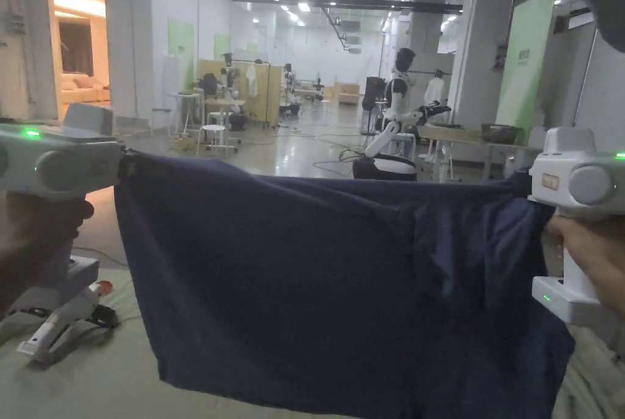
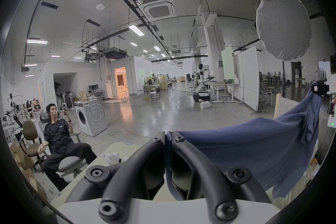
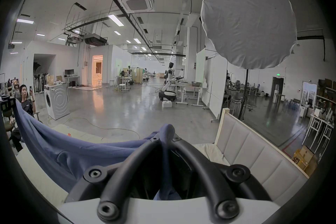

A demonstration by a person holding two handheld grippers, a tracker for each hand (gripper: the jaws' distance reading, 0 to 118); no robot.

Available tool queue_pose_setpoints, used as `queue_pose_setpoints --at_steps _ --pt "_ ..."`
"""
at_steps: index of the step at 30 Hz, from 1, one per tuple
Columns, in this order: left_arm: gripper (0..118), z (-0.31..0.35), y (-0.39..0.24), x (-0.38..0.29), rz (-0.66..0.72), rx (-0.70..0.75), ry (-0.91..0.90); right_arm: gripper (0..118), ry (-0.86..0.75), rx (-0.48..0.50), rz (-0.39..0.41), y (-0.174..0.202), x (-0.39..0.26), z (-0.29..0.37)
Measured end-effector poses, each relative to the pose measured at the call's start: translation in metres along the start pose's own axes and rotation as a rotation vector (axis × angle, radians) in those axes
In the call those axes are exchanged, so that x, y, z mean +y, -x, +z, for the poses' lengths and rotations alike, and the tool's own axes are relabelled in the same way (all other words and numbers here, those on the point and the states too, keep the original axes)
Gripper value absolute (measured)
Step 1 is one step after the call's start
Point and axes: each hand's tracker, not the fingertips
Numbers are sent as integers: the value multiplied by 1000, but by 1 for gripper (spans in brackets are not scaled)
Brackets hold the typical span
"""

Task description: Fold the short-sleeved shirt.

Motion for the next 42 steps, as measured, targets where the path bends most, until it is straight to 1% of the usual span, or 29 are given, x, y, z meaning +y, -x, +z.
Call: queue_pose_setpoints --at_steps 5,7,9,12,15,18,20,23,26,31,32,37,40,42 --pt "1 -16 4 21 -6 46 -39 1 -41 -4 2 7 30 -15" --pt "1 -19 6 23 -12 46 -50 1 -56 -2 18 10 33 -17" --pt "1 -19 7 17 -17 54 -52 1 -68 5 35 13 27 -15" --pt "1 -19 8 0 -16 43 -44 1 -38 25 35 12 7 -18" --pt "1 -17 7 -33 -12 21 5 1 -7 28 39 10 -24 -17" --pt "1 -5 2 -87 -4 -6 42 1 57 45 19 8 -73 -10" --pt "1 3 -2 -120 -6 -31 105 1 89 54 29 8 -103 -2" --pt "1 17 -3 -171 37 -45 174 1 152 64 44 5 -152 15" --pt "1 46 -4 -212 63 -59 182 1 192 65 36 -6 -197 29" --pt "1 111 -7 -264 64 -89 197 1 257 69 33 -16 -258 81" --pt "1 112 -2 -279 71 -98 205 1 275 73 35 -18 -268 90" --pt "1 170 5 -330 152 -129 323 1 358 78 89 -21 -316 140" --pt "1 202 1 -358 92 -137 410 1 402 71 125 -18 -341 165" --pt "1 216 1 -373 87 -134 461 1 433 73 142 -14 -355 180"
